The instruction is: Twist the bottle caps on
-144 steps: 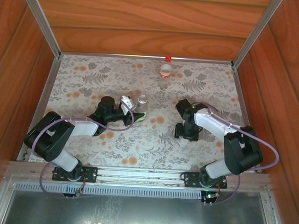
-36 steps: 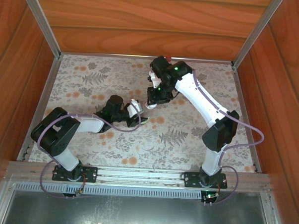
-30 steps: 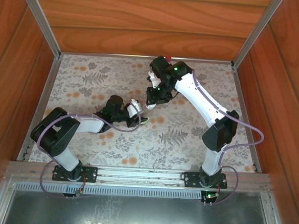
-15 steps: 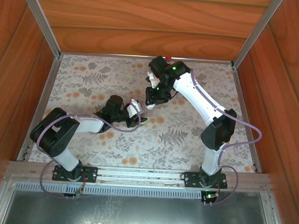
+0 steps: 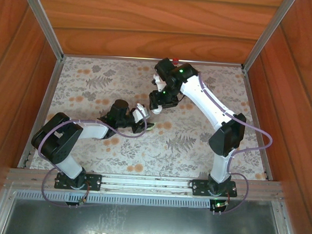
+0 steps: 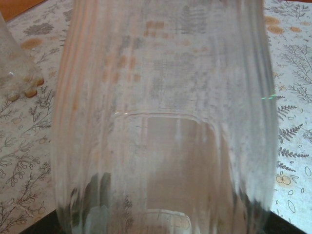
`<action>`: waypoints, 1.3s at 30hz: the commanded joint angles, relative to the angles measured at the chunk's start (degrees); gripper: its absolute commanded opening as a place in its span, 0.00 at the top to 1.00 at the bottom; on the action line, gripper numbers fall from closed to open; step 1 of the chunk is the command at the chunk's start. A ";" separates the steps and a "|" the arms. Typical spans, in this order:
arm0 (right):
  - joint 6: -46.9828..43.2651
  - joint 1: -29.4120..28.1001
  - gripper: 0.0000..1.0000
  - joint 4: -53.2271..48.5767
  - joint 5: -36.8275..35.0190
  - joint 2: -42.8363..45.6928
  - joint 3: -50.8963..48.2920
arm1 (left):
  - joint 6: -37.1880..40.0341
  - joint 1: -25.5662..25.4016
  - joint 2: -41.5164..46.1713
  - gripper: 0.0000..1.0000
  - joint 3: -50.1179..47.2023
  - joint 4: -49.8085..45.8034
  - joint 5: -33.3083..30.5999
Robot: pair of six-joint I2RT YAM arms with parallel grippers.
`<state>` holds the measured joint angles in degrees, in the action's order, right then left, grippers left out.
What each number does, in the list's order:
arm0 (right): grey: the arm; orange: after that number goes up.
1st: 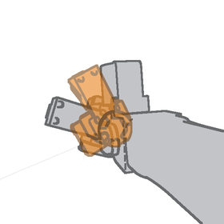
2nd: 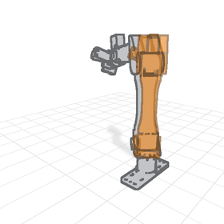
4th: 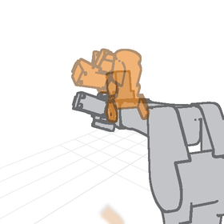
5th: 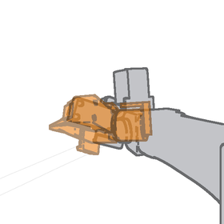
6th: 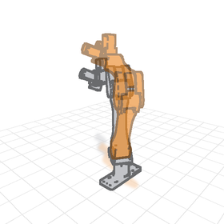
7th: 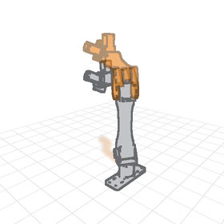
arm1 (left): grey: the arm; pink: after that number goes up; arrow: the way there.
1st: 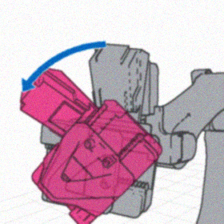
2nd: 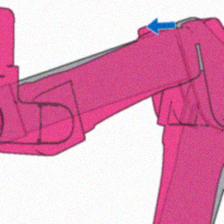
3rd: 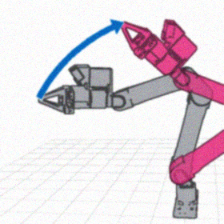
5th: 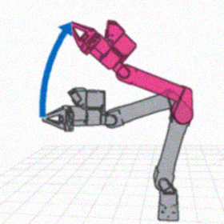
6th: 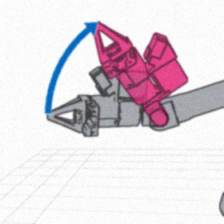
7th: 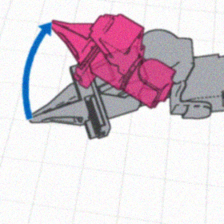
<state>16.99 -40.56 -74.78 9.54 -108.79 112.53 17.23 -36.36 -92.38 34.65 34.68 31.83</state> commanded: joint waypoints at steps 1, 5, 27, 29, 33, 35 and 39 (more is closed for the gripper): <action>0.29 -0.55 0.26 -0.01 -0.33 1.33 0.14 | -0.61 -0.46 0.01 0.47 0.48 0.88 1.60; 0.59 -0.49 0.21 0.42 -2.30 2.81 0.75 | -1.36 -0.34 -0.25 0.47 0.68 0.83 1.88; 16.40 9.19 0.55 42.26 16.68 27.87 -36.59 | -9.32 1.07 1.19 0.47 3.69 1.75 10.69; 15.93 9.35 0.58 42.25 17.26 26.88 -36.22 | -9.42 1.07 1.15 0.47 3.75 1.80 10.58; 15.26 9.45 0.62 42.79 19.36 24.26 -34.82 | -9.29 1.11 1.41 0.47 3.66 1.98 10.46; 15.01 9.47 0.63 42.43 20.44 23.29 -34.03 | -9.24 1.09 1.54 0.47 3.61 1.99 10.34; 14.91 9.53 0.67 42.79 21.31 23.04 -34.64 | -9.58 1.09 1.31 0.47 3.88 2.04 10.33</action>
<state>32.08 -31.09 -32.97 27.73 -85.58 77.28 8.32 -35.57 -92.20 37.34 35.11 40.56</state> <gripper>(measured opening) 0.338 0.534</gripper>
